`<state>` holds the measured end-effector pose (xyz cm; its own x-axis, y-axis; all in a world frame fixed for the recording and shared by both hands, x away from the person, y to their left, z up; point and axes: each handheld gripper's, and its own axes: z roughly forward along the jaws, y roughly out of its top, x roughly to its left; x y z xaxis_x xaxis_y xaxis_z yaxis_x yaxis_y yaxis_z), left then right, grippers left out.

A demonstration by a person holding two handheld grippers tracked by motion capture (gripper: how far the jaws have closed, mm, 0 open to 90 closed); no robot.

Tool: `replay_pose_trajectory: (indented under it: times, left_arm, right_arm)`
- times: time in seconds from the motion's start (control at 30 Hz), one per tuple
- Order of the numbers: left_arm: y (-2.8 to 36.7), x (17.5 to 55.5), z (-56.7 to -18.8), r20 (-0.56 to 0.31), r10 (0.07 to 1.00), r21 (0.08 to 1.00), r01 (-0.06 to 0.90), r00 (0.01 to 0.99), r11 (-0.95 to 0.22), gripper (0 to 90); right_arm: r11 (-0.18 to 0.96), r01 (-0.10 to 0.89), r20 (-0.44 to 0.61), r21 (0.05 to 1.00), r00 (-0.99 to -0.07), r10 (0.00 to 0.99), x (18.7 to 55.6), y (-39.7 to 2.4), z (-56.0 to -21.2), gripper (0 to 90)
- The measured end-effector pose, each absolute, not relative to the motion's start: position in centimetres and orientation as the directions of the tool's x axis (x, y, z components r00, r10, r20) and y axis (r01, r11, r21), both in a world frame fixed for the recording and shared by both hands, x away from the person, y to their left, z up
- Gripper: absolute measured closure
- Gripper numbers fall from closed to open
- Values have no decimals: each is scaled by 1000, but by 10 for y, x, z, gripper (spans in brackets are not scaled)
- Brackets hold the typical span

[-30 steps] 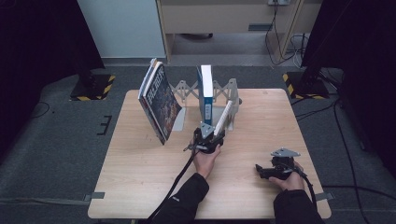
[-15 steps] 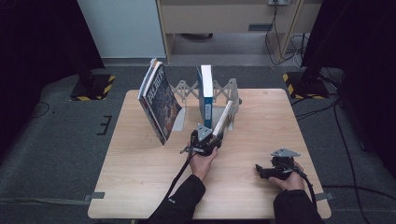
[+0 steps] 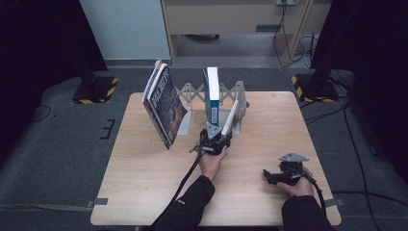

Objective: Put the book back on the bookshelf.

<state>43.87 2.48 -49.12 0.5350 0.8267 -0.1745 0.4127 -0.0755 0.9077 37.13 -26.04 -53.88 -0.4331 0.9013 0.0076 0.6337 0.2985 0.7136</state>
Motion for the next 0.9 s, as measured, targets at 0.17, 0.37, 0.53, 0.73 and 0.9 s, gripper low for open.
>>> replay_pose_trajectory:
  times: [0.17, 0.37, 0.53, 0.73, 0.9]
  left_arm:
    - [28, 433, -488, -113, 821, 921, 368, 560, -124, 578]
    - [37, 421, -485, -179, 780, 924, 375, 600, -76, 545]
    - [36, 419, -490, -199, 779, 920, 386, 594, -60, 643]
    - [31, 422, -493, -201, 777, 925, 378, 597, -50, 639]
    - [23, 427, -492, -175, 778, 931, 358, 604, -69, 632]
  right_arm:
    - [297, 635, 9, 713, -432, 902, 371, -260, -539, 52]
    - [300, 634, 8, 713, -434, 901, 371, -260, -539, 52]
    - [299, 635, 8, 713, -433, 901, 371, -260, -539, 52]
    - [299, 634, 8, 713, -434, 901, 371, -260, -539, 52]
    - [299, 634, 7, 713, -433, 901, 371, -260, -539, 52]
